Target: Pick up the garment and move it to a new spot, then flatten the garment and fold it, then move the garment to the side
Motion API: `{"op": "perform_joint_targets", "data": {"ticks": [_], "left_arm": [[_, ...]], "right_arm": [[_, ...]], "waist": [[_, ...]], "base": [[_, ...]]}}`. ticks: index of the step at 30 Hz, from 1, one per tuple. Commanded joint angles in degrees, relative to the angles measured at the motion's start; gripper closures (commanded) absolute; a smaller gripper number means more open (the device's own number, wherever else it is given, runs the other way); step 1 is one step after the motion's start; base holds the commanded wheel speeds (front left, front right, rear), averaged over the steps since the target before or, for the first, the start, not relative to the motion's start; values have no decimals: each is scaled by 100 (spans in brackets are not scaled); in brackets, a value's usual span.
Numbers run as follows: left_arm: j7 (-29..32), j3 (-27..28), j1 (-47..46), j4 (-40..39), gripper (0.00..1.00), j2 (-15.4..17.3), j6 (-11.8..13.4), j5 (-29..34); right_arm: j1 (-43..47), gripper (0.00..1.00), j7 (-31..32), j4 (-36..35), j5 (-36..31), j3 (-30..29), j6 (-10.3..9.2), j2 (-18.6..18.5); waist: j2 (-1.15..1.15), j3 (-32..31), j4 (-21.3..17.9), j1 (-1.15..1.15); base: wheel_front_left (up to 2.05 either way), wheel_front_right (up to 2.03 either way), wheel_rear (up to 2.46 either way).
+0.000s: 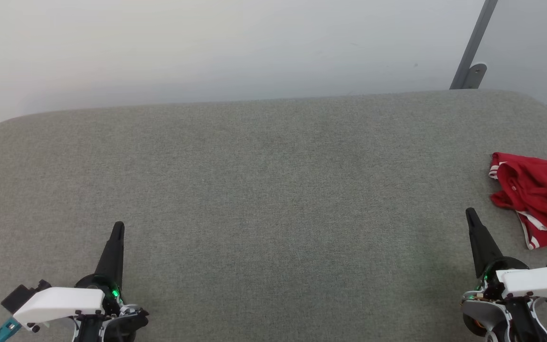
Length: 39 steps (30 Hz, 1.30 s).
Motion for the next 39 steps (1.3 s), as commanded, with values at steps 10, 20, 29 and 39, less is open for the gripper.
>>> {"op": "perform_joint_targets", "data": {"ticks": [10, 20, 29, 39], "left_arm": [[138, 70, -170, 64, 100, -38, 3, -403], [191, 98, -197, 83, 100, -63, 3, -514], [202, 116, -199, 84, 100, -76, 3, -488], [208, 133, -202, 85, 100, -89, 3, -475]], "right_arm": [[-117, 100, 91, 69, 433, -14, -1, 51], [-114, 100, 103, 82, 552, -13, -1, 54], [-113, 100, 103, 81, 553, -13, -2, 54], [-112, 100, 102, 80, 554, -11, -2, 54]], "waist": [[0, -35, -13, 0], [0, -49, -17, 0], [0, -49, -17, 0], [0, -49, -17, 0]], "base": [[0, 0, 0], [0, 0, 0], [0, 0, 0], [0, 0, 0]]}}
